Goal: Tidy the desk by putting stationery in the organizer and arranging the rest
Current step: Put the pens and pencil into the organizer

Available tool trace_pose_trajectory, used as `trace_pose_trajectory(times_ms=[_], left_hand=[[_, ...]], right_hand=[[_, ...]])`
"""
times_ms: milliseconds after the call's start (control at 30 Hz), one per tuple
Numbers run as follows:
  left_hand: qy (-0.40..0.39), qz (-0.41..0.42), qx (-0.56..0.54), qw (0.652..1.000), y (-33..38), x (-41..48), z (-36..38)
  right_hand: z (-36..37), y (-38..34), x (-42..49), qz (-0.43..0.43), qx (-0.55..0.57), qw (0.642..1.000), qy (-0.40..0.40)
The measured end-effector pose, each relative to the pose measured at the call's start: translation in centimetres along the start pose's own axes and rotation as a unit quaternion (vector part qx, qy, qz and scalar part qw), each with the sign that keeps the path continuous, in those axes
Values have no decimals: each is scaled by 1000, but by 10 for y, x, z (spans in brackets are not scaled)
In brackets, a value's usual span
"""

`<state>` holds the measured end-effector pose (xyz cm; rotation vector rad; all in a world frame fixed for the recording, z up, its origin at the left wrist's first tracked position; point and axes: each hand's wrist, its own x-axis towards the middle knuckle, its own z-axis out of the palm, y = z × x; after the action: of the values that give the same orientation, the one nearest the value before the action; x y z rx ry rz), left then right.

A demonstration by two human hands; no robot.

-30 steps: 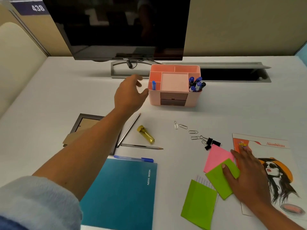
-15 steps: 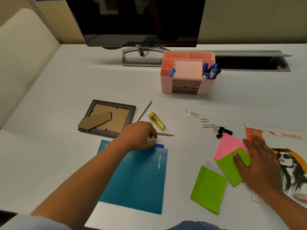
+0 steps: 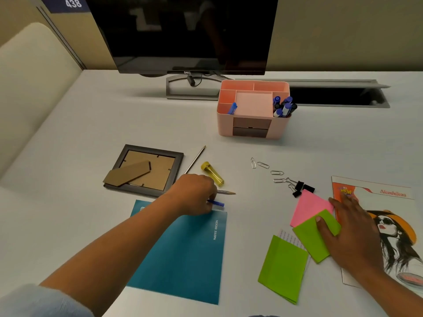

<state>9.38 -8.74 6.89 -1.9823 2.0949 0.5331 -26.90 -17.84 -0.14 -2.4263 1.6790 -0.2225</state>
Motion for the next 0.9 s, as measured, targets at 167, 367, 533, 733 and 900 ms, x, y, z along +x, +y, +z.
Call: trace_pose_trajectory(times_ms=[167,367,533,733,900], left_hand=[[115,-17,-103,988,-3,-9,-45],[333,-51,-263,904,-16,-7,-123],[482,-81,-251,835,-31,21,-160],[506,-124,-295,801,-40,65,-161],[474,-155,-277,821,-37,85,-136]], right_hand=[[1,1,1,3,-1,1000,-2],[2,3,2,7,-7,1000,-7],[3,3,2,2,-13,1000,-11],[1,2,2,6,-18,1000,-13],[1,3,2,8,-16,1000,-14]])
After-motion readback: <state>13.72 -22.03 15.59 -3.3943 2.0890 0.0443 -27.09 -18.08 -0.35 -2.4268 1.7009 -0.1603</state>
